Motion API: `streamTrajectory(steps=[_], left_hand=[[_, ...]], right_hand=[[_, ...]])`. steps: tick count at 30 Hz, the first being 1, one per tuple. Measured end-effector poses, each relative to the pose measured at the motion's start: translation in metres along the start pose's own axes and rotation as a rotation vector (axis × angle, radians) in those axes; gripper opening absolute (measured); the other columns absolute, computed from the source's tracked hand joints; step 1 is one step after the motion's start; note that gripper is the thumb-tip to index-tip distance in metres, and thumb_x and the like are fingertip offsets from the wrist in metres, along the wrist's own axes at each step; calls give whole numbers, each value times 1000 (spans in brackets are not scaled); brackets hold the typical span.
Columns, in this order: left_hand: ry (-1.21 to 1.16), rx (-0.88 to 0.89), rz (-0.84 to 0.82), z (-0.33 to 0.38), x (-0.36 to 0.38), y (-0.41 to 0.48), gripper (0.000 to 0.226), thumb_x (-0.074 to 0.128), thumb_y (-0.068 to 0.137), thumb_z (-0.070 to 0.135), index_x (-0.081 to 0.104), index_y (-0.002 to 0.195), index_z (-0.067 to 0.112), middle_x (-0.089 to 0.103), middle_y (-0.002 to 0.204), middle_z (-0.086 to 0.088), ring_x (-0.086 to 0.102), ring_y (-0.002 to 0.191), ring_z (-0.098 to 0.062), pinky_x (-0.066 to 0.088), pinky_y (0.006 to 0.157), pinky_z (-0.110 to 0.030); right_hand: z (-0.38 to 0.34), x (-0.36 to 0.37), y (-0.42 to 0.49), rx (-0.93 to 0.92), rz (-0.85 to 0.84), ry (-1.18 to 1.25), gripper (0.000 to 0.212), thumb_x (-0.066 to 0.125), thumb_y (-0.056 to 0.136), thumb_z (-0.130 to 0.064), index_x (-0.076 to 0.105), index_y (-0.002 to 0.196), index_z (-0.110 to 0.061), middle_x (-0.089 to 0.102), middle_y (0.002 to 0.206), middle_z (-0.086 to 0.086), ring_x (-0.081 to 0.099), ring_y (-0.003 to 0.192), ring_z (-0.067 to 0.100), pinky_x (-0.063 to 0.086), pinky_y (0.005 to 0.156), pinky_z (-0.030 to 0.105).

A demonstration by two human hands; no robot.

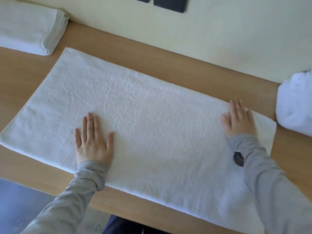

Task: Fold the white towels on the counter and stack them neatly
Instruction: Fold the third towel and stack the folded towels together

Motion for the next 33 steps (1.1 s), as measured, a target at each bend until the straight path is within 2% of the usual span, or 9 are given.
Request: streamTrajectory(steps=[4,7,11,14,20,24,27,30,33], left_hand=[[-1,5,-15,0,2,-1,73,14,92,54,8,151,10,10,159,-8,8,146,-21,4,119,-45],[-56,24,-18,7,-4,-3,72,14,93,50,13,150,6,10,158,-12,8,146,-25,6,118,-48],[-156,278,-54,82,-10,-25,63,18,96,41,16,149,7,13,157,-10,8,146,-24,7,118,-46],[-159,455,-162,143,9,-55,61,16,95,40,8,149,12,9,157,-5,6,146,-20,5,119,-41],[-47,431,-148,143,29,-59,65,20,93,46,17,150,14,17,157,-4,13,145,-18,7,118,-42],[-23,415,-135,148,29,-62,66,19,93,46,18,150,12,17,157,-5,14,145,-19,9,118,-44],[-7,390,-114,152,22,-67,67,17,93,44,21,148,6,17,157,-9,13,145,-23,9,118,-46],[-41,435,-111,192,18,-91,66,16,95,44,24,147,2,20,155,-13,16,144,-28,11,117,-47],[-62,471,-163,244,31,-115,69,8,96,48,25,146,4,23,154,-13,20,142,-29,15,116,-47]], right_hand=[[-73,-20,-43,-63,120,130,59,33,98,-29,16,147,0,10,156,16,8,145,30,6,118,50],[-164,-12,-111,-309,125,102,59,28,93,-32,30,143,-1,27,152,14,24,141,31,18,114,52],[-208,19,-163,-362,50,62,57,28,92,-34,38,141,-6,34,151,8,30,139,25,32,109,53],[-193,31,-171,-334,15,24,57,27,93,-40,40,140,-11,35,150,3,31,139,19,31,111,47],[-52,38,-181,-122,40,2,62,25,94,-43,24,147,-11,21,155,2,17,144,18,16,114,47],[39,38,-193,27,-24,38,65,9,94,-47,15,148,-10,12,157,4,6,145,15,4,118,42],[59,26,-193,45,2,50,71,-2,94,-50,16,146,-7,14,156,8,11,145,20,-4,118,38],[37,-5,-179,-54,144,106,63,20,96,-40,31,141,2,27,150,18,24,140,33,6,117,41],[-32,-11,-167,-423,183,112,57,32,94,-34,36,141,-1,31,150,15,26,140,31,16,116,45]])
Point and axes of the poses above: each hand's wrist, its own y-axis towards the middle knuckle, its own x-axis out of the palm, z = x × y, the point moved 10 cm from there along y, towards the middle knuckle
